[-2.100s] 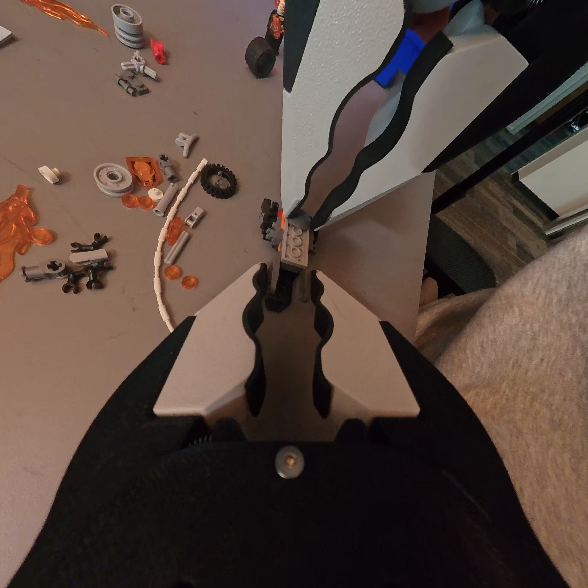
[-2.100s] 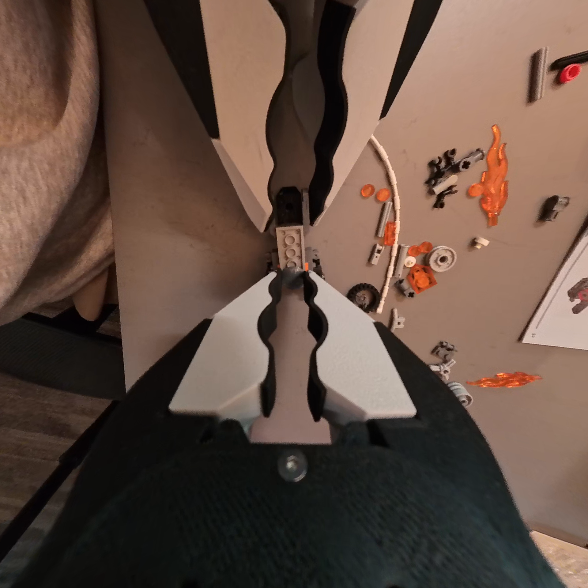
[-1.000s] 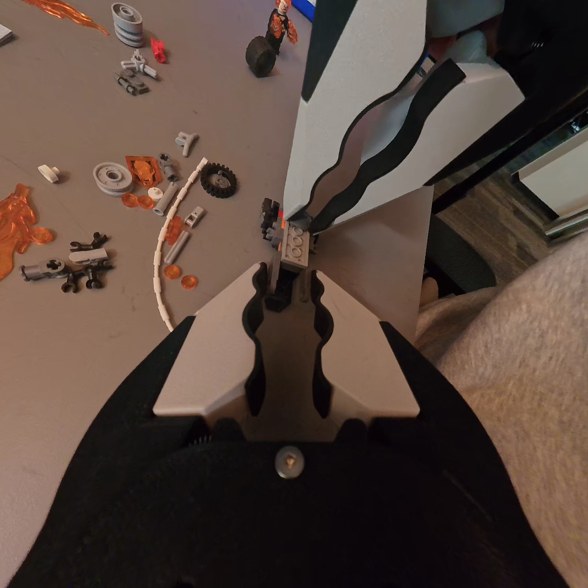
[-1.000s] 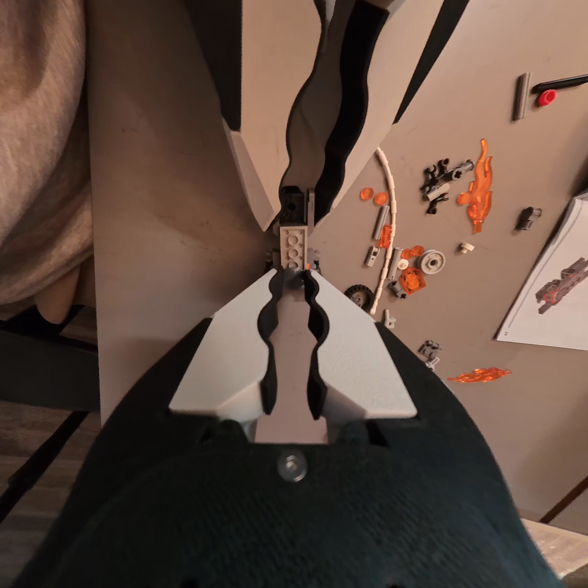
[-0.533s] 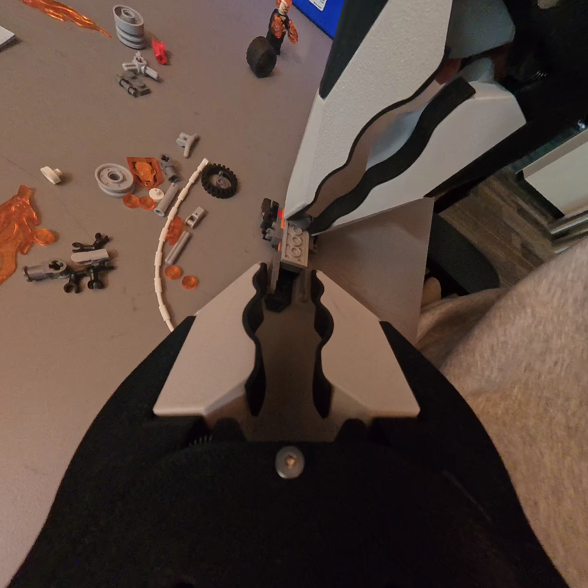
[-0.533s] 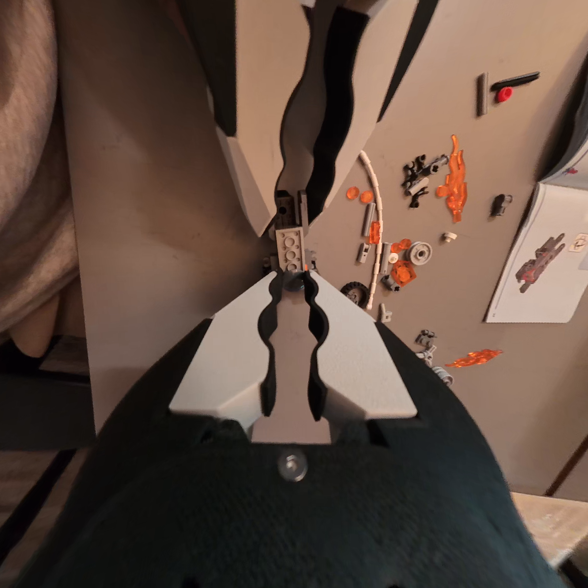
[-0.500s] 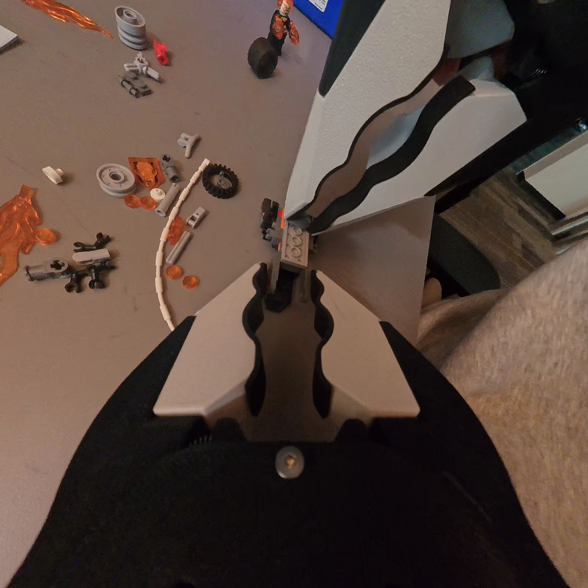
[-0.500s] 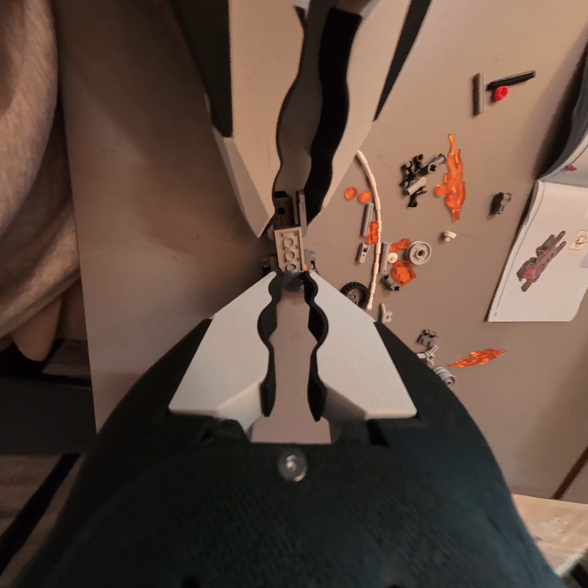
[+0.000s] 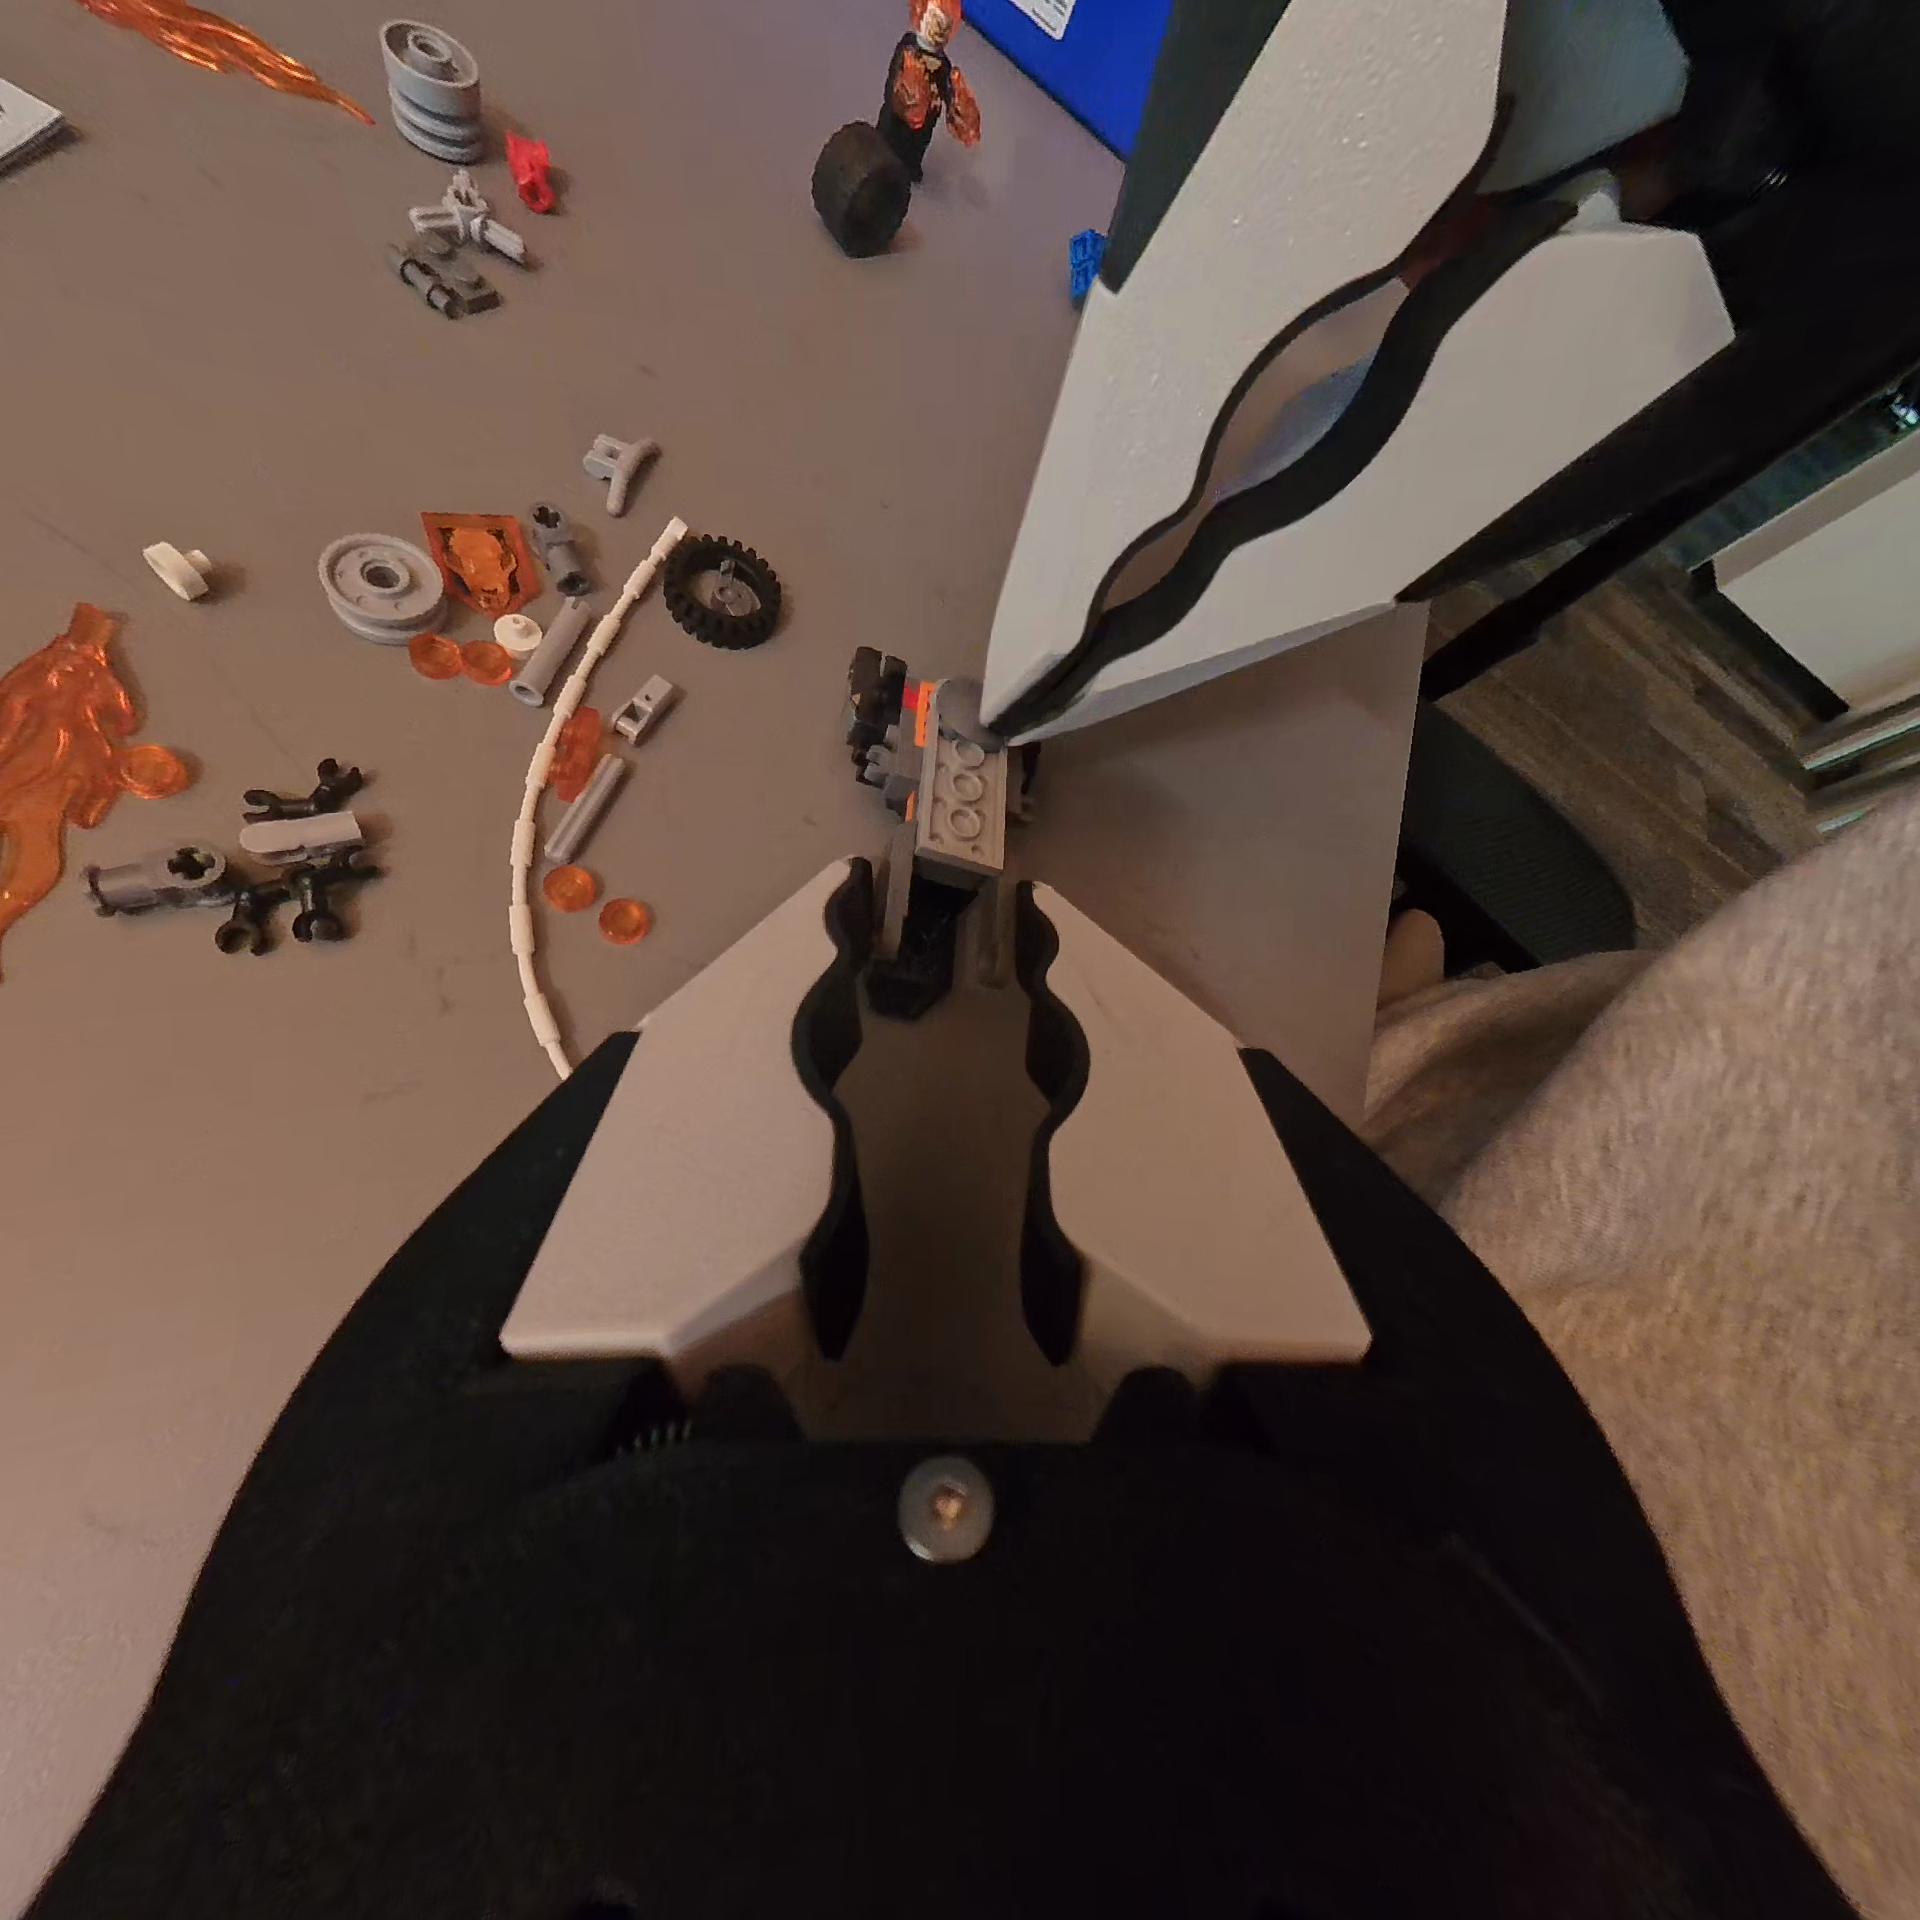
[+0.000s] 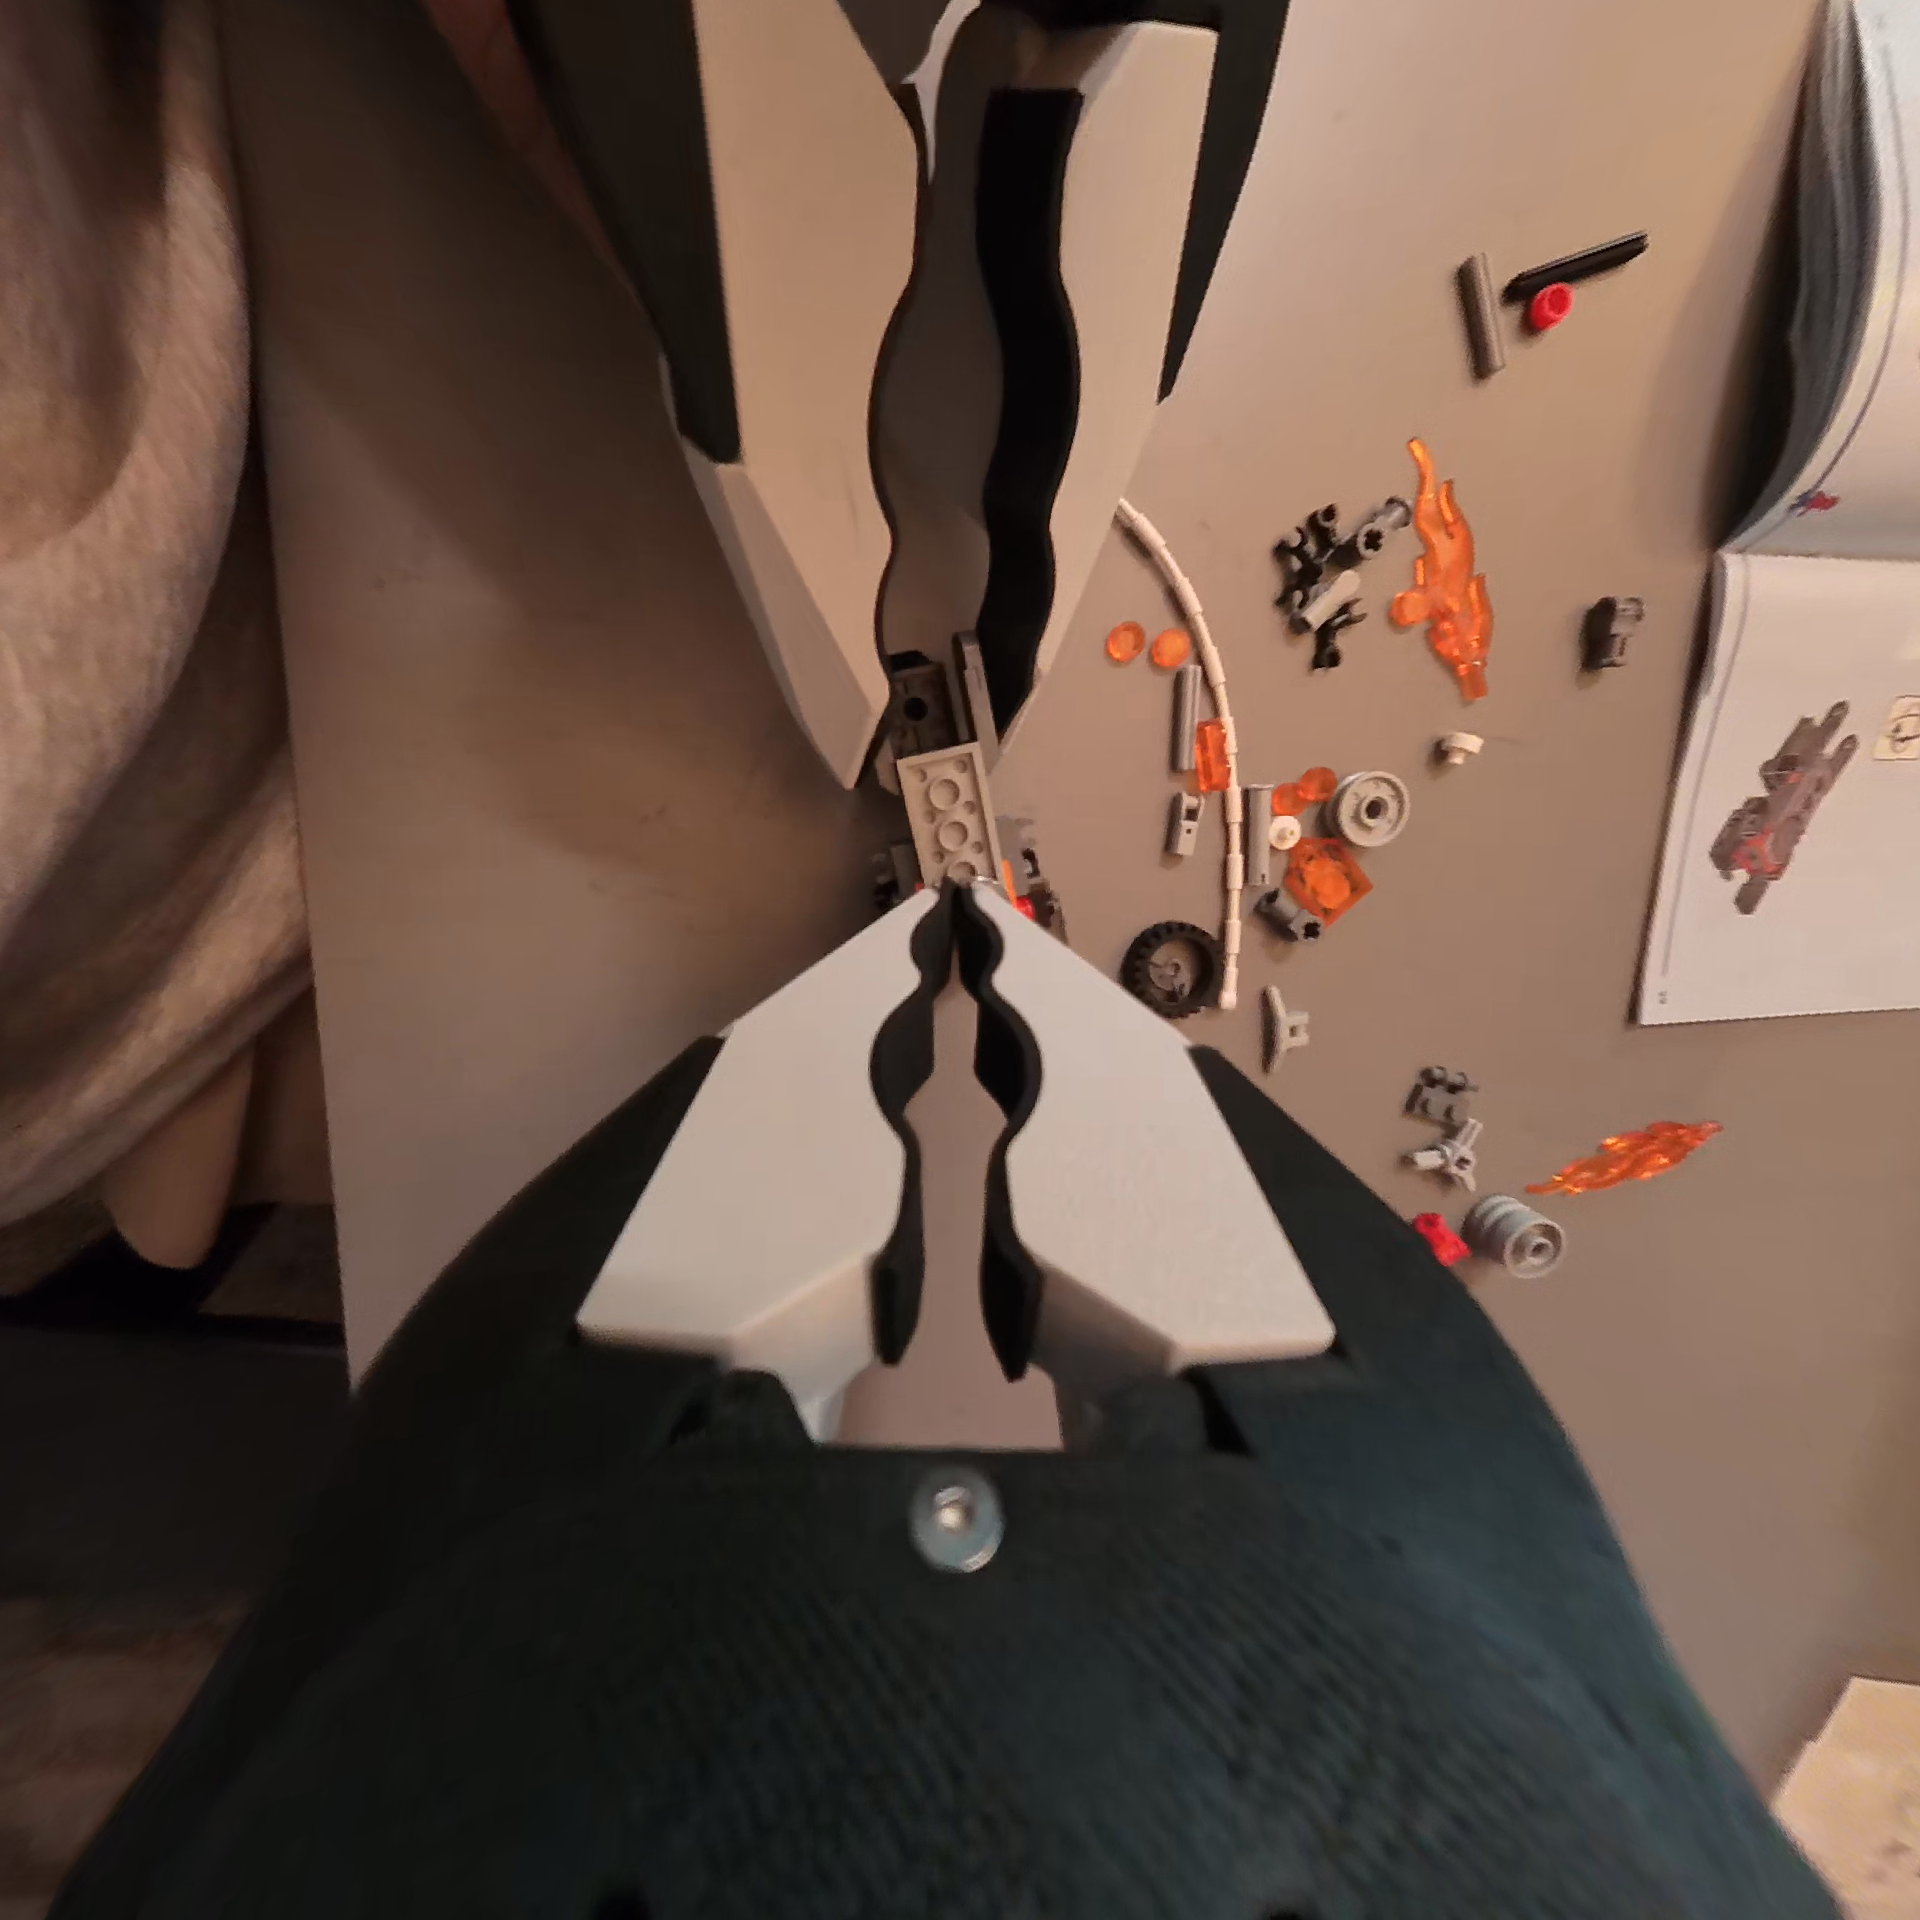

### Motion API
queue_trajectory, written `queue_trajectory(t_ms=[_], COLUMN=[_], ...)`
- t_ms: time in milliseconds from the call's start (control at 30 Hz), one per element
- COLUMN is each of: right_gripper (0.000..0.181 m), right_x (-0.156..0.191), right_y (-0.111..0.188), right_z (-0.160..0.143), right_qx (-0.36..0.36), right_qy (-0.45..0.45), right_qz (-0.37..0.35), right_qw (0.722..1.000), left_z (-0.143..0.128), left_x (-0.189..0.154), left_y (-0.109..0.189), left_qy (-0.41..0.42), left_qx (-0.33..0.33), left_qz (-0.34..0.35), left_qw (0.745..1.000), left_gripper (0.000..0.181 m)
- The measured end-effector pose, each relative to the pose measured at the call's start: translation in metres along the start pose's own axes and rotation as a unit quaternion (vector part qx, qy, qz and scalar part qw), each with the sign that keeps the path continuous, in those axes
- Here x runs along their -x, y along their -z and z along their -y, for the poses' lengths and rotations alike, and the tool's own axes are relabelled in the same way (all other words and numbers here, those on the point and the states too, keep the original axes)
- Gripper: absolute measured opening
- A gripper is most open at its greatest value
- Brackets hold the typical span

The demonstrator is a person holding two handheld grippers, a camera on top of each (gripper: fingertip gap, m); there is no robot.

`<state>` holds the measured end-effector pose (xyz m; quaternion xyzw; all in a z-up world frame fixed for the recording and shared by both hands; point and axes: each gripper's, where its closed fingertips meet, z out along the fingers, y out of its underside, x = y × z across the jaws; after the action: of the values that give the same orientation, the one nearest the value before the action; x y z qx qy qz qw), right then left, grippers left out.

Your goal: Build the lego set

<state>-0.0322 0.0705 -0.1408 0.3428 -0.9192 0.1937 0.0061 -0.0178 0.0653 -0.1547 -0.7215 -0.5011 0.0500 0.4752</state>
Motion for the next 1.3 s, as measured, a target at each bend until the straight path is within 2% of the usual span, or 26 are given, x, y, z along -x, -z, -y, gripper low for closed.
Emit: queue_trajectory(t_ms=[433, 533, 567, 633, 700, 833, 900, 1000, 1200, 1300], right_gripper=[0.0, 0.0, 0.007, 0.025, 0.04, 0.037, 0.032, 0.034, 0.045, 0.04], right_x=[-0.001, -0.004, -0.007, -0.011, -0.007, -0.007, -0.011, -0.011, 0.002, 0.0], right_y=[-0.001, -0.002, -0.002, -0.002, -0.004, 0.005, 0.007, 0.004, 0.0, -0.003], right_z=[0.001, 0.004, 0.004, 0.003, -0.001, -0.002, -0.009, -0.018, -0.002, -0.002], right_qx=[-0.008, -0.046, -0.065, -0.105, -0.136, -0.214, -0.227, -0.226, -0.252, -0.266], right_qy=[-0.052, -0.105, -0.137, -0.221, -0.307, -0.436, -0.468, -0.499, -0.536, -0.549], right_qz=[0.039, 0.049, 0.053, 0.077, 0.124, 0.192, 0.183, 0.175, 0.269, 0.287], right_qw=[0.998, 0.992, 0.987, 0.966, 0.934, 0.853, 0.834, 0.818, 0.759, 0.738], left_z=[0.0, 0.0, 0.0, -0.001, -0.001, -0.001, -0.001, -0.002, -0.003, -0.003], left_x=[0.0, 0.0, 0.0, 0.0, -0.001, -0.001, -0.001, -0.002, -0.004, -0.006], left_y=[0.0, 0.0, 0.0, 0.0, 0.0, -0.001, -0.001, -0.001, -0.002, -0.002], left_qy=[-0.003, -0.003, -0.002, -0.001, -0.002, 0.0, 0.0, -0.002, -0.017, -0.02], left_qx=[0.001, 0.0, 0.0, 0.002, 0.002, 0.004, 0.005, 0.006, 0.011, 0.009], left_qz=[0.002, 0.003, 0.002, 0.001, 0.001, -0.003, -0.004, -0.002, -0.001, -0.005], left_qw=[1.0, 1.0, 1.0, 1.0, 1.0, 1.0, 1.0, 1.0, 1.0, 1.0], left_gripper=[0.025, 0.025, 0.025, 0.025, 0.025, 0.025, 0.025, 0.025, 0.026, 0.026])
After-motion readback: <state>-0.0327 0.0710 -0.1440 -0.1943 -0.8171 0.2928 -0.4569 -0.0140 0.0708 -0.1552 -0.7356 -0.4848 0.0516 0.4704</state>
